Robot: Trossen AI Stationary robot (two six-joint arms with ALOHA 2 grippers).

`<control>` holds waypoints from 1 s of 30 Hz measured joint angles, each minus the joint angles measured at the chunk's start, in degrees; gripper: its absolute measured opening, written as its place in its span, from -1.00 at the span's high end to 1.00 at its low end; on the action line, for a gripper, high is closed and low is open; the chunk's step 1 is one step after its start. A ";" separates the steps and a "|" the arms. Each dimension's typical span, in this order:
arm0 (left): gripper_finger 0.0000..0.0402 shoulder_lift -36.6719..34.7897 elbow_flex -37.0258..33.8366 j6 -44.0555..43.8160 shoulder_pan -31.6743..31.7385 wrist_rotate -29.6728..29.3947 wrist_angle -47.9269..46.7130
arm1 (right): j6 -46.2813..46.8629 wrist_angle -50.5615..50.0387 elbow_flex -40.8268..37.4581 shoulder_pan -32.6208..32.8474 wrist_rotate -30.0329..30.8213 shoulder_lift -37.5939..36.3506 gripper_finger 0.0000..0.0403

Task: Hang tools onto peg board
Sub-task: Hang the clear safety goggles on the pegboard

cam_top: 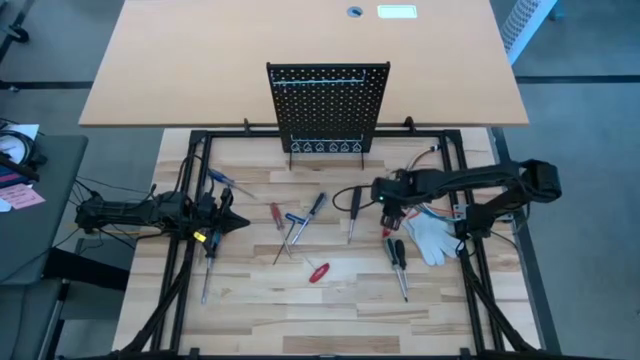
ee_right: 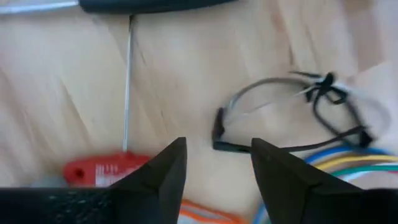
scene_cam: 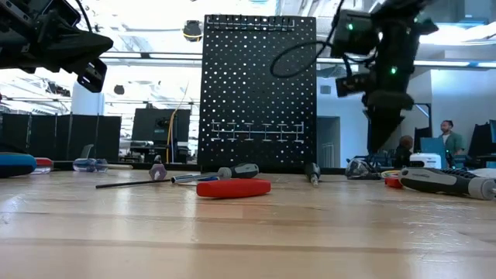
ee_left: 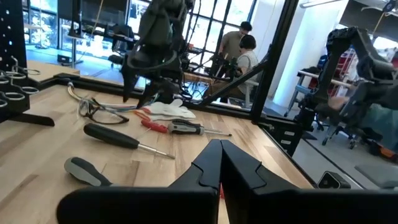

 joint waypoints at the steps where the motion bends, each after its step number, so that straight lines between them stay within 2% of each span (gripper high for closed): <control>1: 1.00 0.00 0.00 0.00 0.01 -0.02 0.02 | 1.66 1.73 -1.07 -0.35 -0.99 0.00 0.01; 6: 1.00 0.00 0.00 0.42 0.00 0.00 0.00 | 7.19 10.13 -5.73 -2.17 -1.43 0.00 -0.13; 10: 1.00 0.00 0.00 0.47 0.00 -0.02 0.00 | 7.58 15.39 -8.30 -3.17 -0.99 0.00 -0.10; 23: 1.00 0.00 0.00 0.68 0.00 -0.02 -0.01 | 11.03 21.45 -14.05 -7.38 -0.35 0.00 0.29; 27: 1.00 0.00 0.00 0.68 0.00 -0.02 0.00 | 11.00 24.78 -15.91 -7.27 -3.10 -0.07 0.49; 30: 1.00 0.00 0.00 0.70 0.00 -0.02 0.00 | 10.14 25.12 -16.25 -6.17 -3.14 -0.11 0.72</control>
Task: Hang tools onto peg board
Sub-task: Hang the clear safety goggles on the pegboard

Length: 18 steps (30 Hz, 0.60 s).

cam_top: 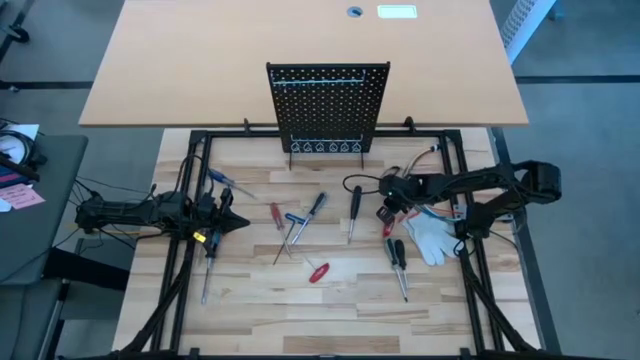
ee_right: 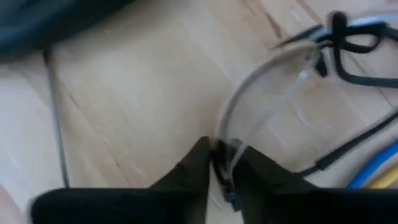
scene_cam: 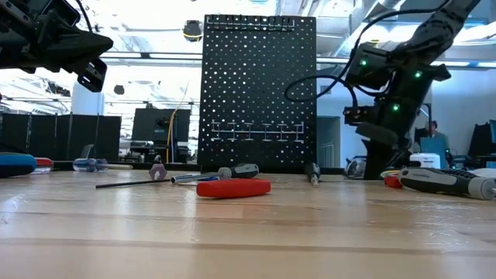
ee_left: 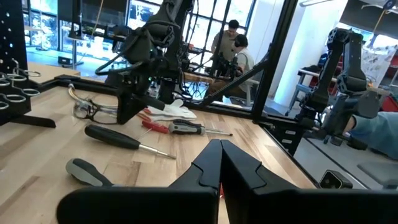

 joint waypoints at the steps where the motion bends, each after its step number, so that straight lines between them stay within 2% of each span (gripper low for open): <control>1: 1.00 0.00 0.00 0.00 0.00 -0.01 0.00 | -0.25 -0.10 0.00 0.68 0.39 0.00 0.81; 3: 1.00 0.00 0.00 0.00 0.00 0.01 0.02 | -1.60 -1.04 0.55 2.72 1.67 0.04 0.93; 6: 1.00 0.00 0.00 0.00 0.00 -0.01 0.02 | -2.17 -6.20 3.54 7.67 3.33 0.24 0.94; 9: 1.00 0.00 0.00 0.00 0.01 0.02 0.03 | -2.13 -13.29 8.95 13.07 8.32 0.22 0.96; 13: 1.00 0.00 0.00 -0.38 0.00 -0.01 0.04 | 0.03 -23.72 17.22 20.99 19.24 0.22 0.98; 18: 1.00 0.00 0.00 -0.32 0.02 -0.01 0.23 | -5.68 -24.25 26.35 28.08 36.13 0.19 0.98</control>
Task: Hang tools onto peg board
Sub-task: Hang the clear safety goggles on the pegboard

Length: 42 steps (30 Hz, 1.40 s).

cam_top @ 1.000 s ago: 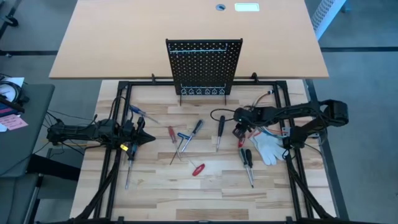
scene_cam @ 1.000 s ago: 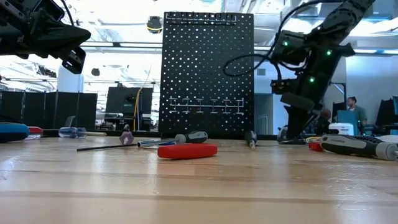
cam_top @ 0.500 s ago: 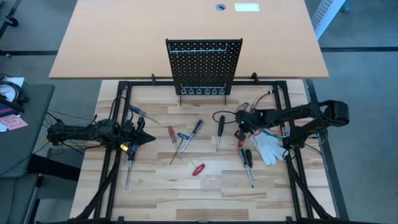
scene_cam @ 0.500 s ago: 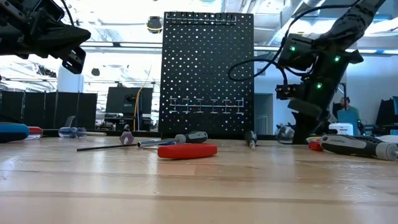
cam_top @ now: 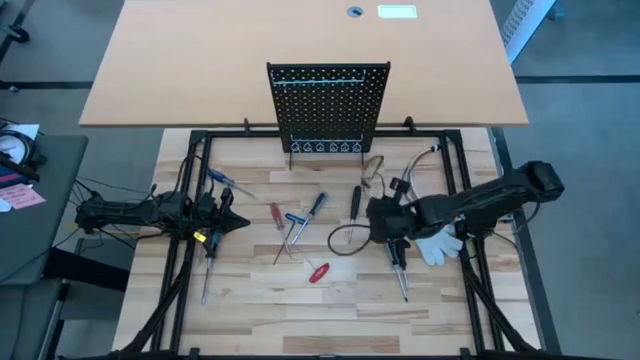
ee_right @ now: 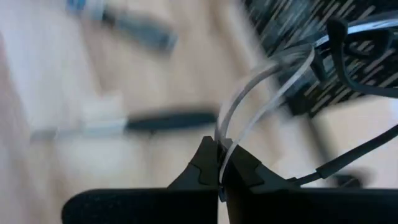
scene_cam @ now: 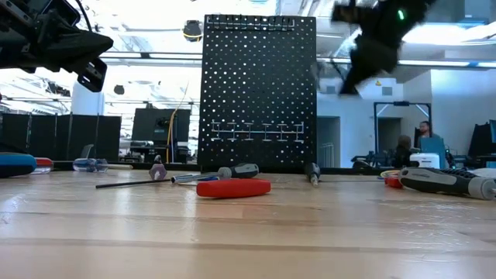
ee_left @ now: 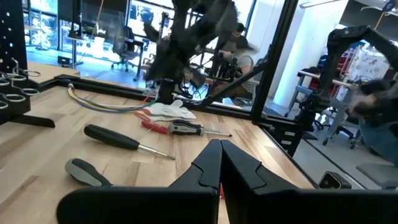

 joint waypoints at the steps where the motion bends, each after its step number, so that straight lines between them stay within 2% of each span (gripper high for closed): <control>1: 1.00 0.00 0.00 0.26 -0.02 0.00 0.17 | -2.63 1.58 1.43 0.51 3.31 -0.02 0.98; 4: 1.00 0.00 0.00 0.73 -0.02 0.00 0.41 | -13.16 8.01 4.38 0.51 11.38 -0.04 0.99; 7: 1.00 0.00 0.00 0.86 -0.01 0.00 0.50 | -27.02 17.26 5.92 -1.57 16.54 -0.04 0.99; 12: 1.00 0.00 0.00 1.06 -0.02 0.00 0.53 | -48.57 30.74 7.03 -7.06 17.20 -0.04 0.99; 17: 1.00 0.00 0.00 0.45 -0.02 0.00 0.40 | -57.05 32.32 9.52 -12.49 17.03 -0.06 0.99; 21: 1.00 0.00 0.00 0.12 -0.01 0.00 -0.06 | -59.97 32.30 10.09 -15.61 14.10 -0.06 0.99; 26: 1.00 0.00 0.00 -0.12 -0.02 0.00 -0.08 | -59.87 30.56 10.10 -17.91 13.51 -0.06 0.99; 42: 1.00 0.00 0.00 -0.13 -0.02 0.00 -0.17 | -52.79 23.32 10.15 -24.01 4.94 -0.06 0.99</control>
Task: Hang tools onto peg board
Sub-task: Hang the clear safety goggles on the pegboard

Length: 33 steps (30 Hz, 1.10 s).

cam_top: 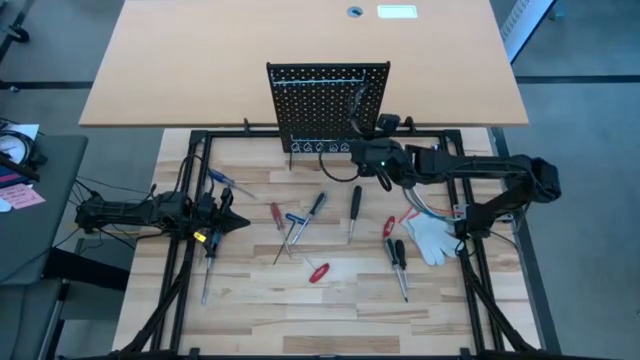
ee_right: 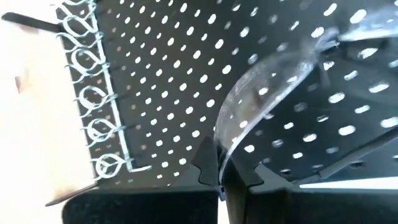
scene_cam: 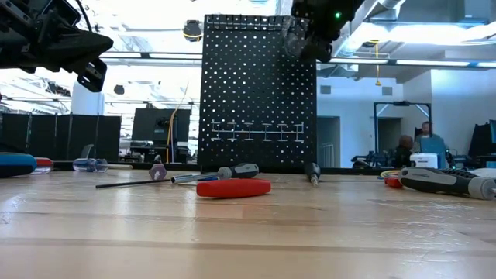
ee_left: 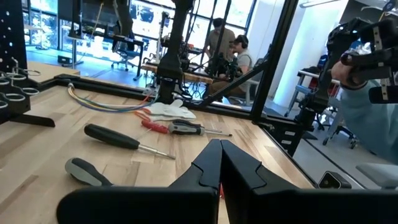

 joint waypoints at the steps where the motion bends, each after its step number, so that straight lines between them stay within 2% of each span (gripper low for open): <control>1: 1.00 0.00 0.00 0.00 0.02 0.00 0.00 | -0.17 -0.06 -0.02 -0.27 -0.69 0.02 0.99; 5: 1.00 0.00 0.00 0.00 0.01 0.00 0.00 | -0.18 0.06 -0.02 -1.37 -3.16 0.02 0.99; 11: 1.00 0.00 0.00 0.01 0.02 0.00 0.02 | -0.46 -0.76 -0.02 0.14 -2.99 0.02 0.99; 17: 1.00 0.00 0.00 0.01 0.02 0.00 0.02 | -5.75 -0.23 -0.02 7.06 -0.14 0.02 0.98; 21: 1.00 0.00 0.00 0.01 0.02 0.00 0.10 | -10.52 4.76 -0.02 9.32 6.62 0.02 0.99; 25: 1.00 0.00 0.00 0.40 0.02 0.00 0.33 | -15.08 8.68 -0.02 8.16 8.01 0.00 0.99; 33: 1.00 0.00 0.00 0.43 0.02 0.00 0.37 | -15.27 7.47 -0.02 3.18 7.82 0.00 0.99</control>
